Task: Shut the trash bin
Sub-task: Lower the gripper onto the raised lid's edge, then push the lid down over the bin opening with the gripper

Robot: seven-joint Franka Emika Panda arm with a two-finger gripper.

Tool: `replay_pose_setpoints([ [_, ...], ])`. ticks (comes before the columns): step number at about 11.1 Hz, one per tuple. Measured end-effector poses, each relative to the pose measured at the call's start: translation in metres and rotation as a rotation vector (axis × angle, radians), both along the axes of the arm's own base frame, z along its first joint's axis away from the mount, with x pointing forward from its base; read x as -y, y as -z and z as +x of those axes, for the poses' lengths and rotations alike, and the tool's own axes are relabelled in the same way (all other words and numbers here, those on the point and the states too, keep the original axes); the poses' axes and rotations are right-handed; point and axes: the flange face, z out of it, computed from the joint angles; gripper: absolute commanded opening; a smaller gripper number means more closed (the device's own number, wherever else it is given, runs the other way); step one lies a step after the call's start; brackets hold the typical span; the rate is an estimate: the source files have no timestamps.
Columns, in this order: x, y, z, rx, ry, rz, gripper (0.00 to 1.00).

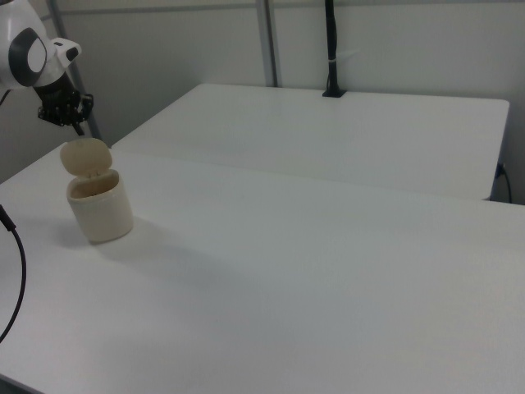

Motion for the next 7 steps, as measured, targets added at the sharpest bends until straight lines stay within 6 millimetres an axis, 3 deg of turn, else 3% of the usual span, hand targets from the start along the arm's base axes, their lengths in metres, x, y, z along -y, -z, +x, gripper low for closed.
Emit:
replay_pose_setpoints([
  [3, 0.004, -0.007, 0.003, 0.014, 0.008, 0.004, 0.0],
  [7, -0.002, 0.014, 0.008, -0.004, 0.004, -0.007, 0.0],
])
